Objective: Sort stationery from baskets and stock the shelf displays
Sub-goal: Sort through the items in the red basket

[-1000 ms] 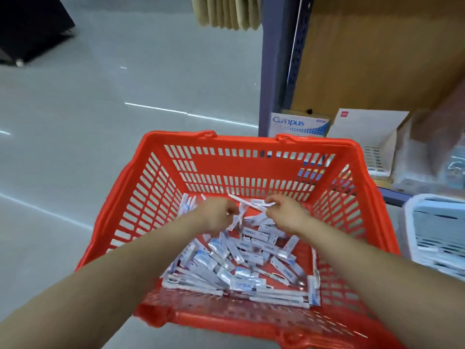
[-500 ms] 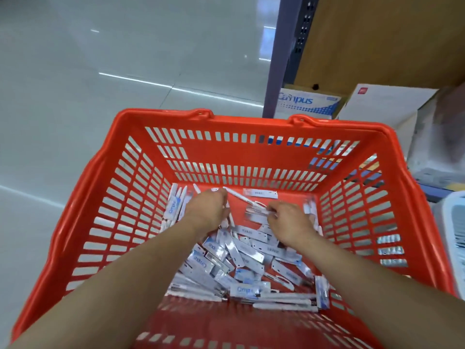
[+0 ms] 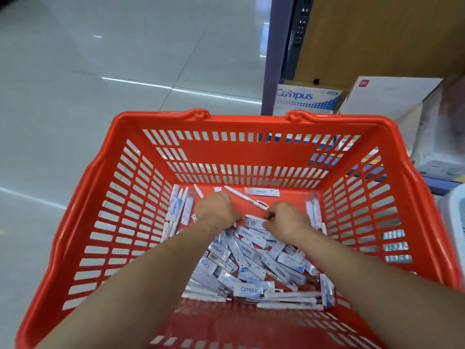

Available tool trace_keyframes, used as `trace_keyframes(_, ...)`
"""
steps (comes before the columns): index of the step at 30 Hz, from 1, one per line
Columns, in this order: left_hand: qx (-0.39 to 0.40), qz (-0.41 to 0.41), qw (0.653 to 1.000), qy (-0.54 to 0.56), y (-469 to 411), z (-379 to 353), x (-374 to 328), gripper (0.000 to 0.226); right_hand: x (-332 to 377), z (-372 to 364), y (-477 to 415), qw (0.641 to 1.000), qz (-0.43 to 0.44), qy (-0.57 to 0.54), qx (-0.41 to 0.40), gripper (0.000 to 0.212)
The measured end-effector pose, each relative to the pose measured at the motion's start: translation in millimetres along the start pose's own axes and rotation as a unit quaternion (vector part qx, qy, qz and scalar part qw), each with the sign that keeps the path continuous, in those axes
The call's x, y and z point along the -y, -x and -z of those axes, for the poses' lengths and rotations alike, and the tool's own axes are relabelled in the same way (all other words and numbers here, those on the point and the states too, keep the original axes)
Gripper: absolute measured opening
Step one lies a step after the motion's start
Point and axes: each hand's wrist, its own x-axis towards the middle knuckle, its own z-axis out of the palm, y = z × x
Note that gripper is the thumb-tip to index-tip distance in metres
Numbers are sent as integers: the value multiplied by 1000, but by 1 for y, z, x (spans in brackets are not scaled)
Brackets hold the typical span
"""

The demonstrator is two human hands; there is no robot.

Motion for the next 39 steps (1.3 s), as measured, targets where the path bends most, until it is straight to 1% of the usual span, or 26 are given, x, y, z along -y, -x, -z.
trace_keyframes(3, -7, 25, 1000, 14, -1, 0, 2, 25, 0, -4, -2, 998, 4, -19, 53, 21)
trace_keyframes(5, -25, 19, 999, -11, -2, 2, 3, 25, 0, -5, -2, 997, 10, -32, 67, 20)
trace_keyframes(8, -49, 11, 998, -34, -4, 3, 5, 30, 0, -5, -2, 995, 29, -85, 36, 16)
trace_keyframes(10, -34, 27, 999, -8, -6, 3, 7, 29, 3, -2, -2, 989, 37, -143, -7, 23)
trace_keyframes(12, 5, 60, 995, 75, -10, 4, 11, 29, 6, 2, -5, 986, 50, -152, -53, 28)
trace_keyframes(13, 26, 70, 987, 143, -12, 5, 14, 29, 7, 3, -7, 986, 56, -144, -69, 29)
trace_keyframes(15, 49, 64, 951, 299, -15, 11, 20, 29, 8, 1, -9, 988, 57, -121, -82, 28)
trace_keyframes(16, 48, 56, 931, 359, -16, 15, 23, 28, 7, -1, -10, 989, 57, -108, -83, 27)
trace_keyframes(17, 41, 45, 917, 395, -16, 20, 27, 26, 7, -4, -10, 990, 58, -95, -83, 27)
trace_keyframes(18, 31, 32, 913, 406, -16, 25, 30, 24, 6, -7, -11, 991, 62, -82, -83, 29)
trace_keyframes(19, 17, 20, 919, 394, -17, 30, 35, 23, 6, -10, -11, 992, 66, -70, -82, 31)
trace_keyframes(20, -2, 9, 933, 361, -18, 32, 39, 23, 7, -12, -12, 992, 68, -59, -83, 33)
trace_keyframes(22, -33, 8, 970, 241, -22, 27, 48, 18, 9, -13, -14, 993, 70, -41, -90, 35)
trace_keyframes(23, -43, 18, 983, 179, -23, 22, 52, 17, 10, -13, -15, 993, 67, -34, -94, 37)
trace_keyframes(24, -52, 30, 989, 132, -22, 16, 54, 21, 12, -14, -16, 993, 62, -30, -97, 39)
trace_keyframes(26, -70, 50, 992, 97, -21, 5, 56, 33, 15, -14, -16, 994, 40, -36, -92, 42)
trace_keyframes(29, -84, 78, 986, 118, -21, 4, 50, 42, 17, -14, -15, 997, 2, -49, -57, 40)
trace_keyframes(31, -71, 92, 982, 149, -22, 4, 47, 47, 16, -14, -15, 998, -21, -56, -32, 36)
trace_keyframes(33, -56, 101, 977, 179, -19, 3, 45, 57, 16, -13, -14, 997, -33, -66, -13, 35)
trace_keyframes(36, -32, 143, 952, 267, -18, 3, 43, 70, 15, -9, -9, 995, -44, -84, 6, 27)
trace_keyframes(37, -23, 156, 942, 297, -18, 3, 43, 70, 15, -7, -7, 995, -47, -85, 10, 25)
trace_keyframes(39, 5, 174, 926, 335, -17, 3, 42, 61, 14, -5, -3, 994, -46, -97, 13, 21)
